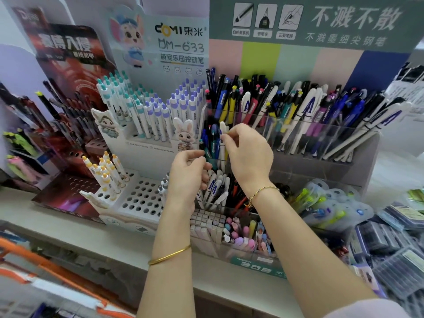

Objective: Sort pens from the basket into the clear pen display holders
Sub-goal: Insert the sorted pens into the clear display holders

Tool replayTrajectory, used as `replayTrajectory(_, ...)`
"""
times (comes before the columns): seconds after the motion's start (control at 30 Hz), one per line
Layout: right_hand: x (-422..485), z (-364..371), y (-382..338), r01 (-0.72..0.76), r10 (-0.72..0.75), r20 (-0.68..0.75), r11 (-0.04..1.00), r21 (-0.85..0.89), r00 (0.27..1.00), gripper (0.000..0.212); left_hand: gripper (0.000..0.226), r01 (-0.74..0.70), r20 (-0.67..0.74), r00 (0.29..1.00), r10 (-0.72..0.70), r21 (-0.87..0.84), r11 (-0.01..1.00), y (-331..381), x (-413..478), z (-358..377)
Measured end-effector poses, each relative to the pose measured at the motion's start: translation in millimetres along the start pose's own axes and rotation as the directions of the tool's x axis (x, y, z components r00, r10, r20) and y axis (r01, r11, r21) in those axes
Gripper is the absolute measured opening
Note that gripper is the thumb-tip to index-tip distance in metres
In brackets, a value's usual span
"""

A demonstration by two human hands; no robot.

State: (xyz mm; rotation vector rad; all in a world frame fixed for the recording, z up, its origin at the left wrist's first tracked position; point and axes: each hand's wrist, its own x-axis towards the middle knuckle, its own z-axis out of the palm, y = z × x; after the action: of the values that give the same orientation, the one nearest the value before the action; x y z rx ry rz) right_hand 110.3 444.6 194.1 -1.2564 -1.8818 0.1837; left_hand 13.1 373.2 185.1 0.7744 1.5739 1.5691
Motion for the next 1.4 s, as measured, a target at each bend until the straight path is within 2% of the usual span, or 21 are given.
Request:
replayTrajectory(0.1,4,3,-1,-0.015,0.032,0.090,0.982,-0.187,0.995,0.019,0.023,0.000,0.006,1.000,0.000,-0.012,1.000,-1,-1,-1)
replayTrajectory(0.23,0,3,-5,-0.071,0.112,0.152,0.965,-0.253,0.982,0.021,0.023,0.002,0.022,1.000,-0.002,-0.004,1.000,-4,-4,-3)
replayTrajectory(0.33,-10,-8,-5,-0.141,0.174,0.162,0.970,-0.197,0.971,0.018,0.022,0.011,0.029,1.000,-0.010,-0.018,1.000,-8,-9,-5)
replayTrajectory(0.4,-21,-17,-6,-0.133,0.161,0.182,0.979,-0.157,0.970,0.012,0.022,0.017,0.031,0.999,-0.016,-0.033,0.999,-10,-14,-6)
replayTrajectory(0.5,-37,-29,-17,-0.081,0.092,0.262,0.995,-0.051,0.961,0.008,0.018,0.021,0.013,1.000,-0.021,-0.053,0.998,-13,-28,-13)
replayTrajectory(0.6,-57,-29,-41,-0.005,-0.021,0.398,0.998,0.065,0.917,0.009,0.016,0.041,-0.081,0.996,-0.046,-0.068,0.997,-22,-47,-33)
replayTrajectory(0.7,-90,-14,-66,0.049,-0.142,0.526,0.981,0.187,0.838,0.007,0.016,0.082,-0.242,0.965,-0.103,-0.094,0.992,-41,-75,-69)
replayTrajectory(0.87,-177,27,-102,0.027,-0.296,0.746,0.936,0.350,0.597,0.007,0.020,0.238,-0.516,0.821,-0.246,-0.083,0.968,-99,-150,-135)
replayTrajectory(1.0,-242,52,-129,-0.007,-0.348,0.845,0.923,0.384,0.405,0.007,0.023,0.369,-0.623,0.706,-0.337,-0.084,0.926,-140,-199,-176)
replayTrajectory(1.1,-271,65,-140,-0.021,-0.364,0.880,0.921,0.388,0.304,0.006,0.020,0.439,-0.660,0.651,-0.374,-0.074,0.895,-168,-217,-203)
replayTrajectory(1.17,-285,77,-147,-0.028,-0.354,0.899,0.927,0.373,0.256,0.005,0.017,0.486,-0.679,0.631,-0.375,-0.031,0.873,-185,-220,-222)
replayTrajectory(1.23,-295,96,-152,-0.026,-0.329,0.909,0.938,0.347,0.254,0.006,0.016,0.562,-0.710,0.617,-0.339,0.097,0.821,-205,-213,-245)
replayTrajectory(1.37,-315,141,-163,-0.060,-0.246,0.938,0.962,0.268,0.245,0.009,0.007,0.720,-0.775,0.579,-0.252,0.342,0.604,-242,-180,-305)
replayTrajectory(1.4,-320,153,-166,-0.073,-0.218,0.947,0.968,0.241,0.237,0.008,0.020,0.744,-0.775,0.584,-0.241,0.392,0.542,-251,-171,-320)
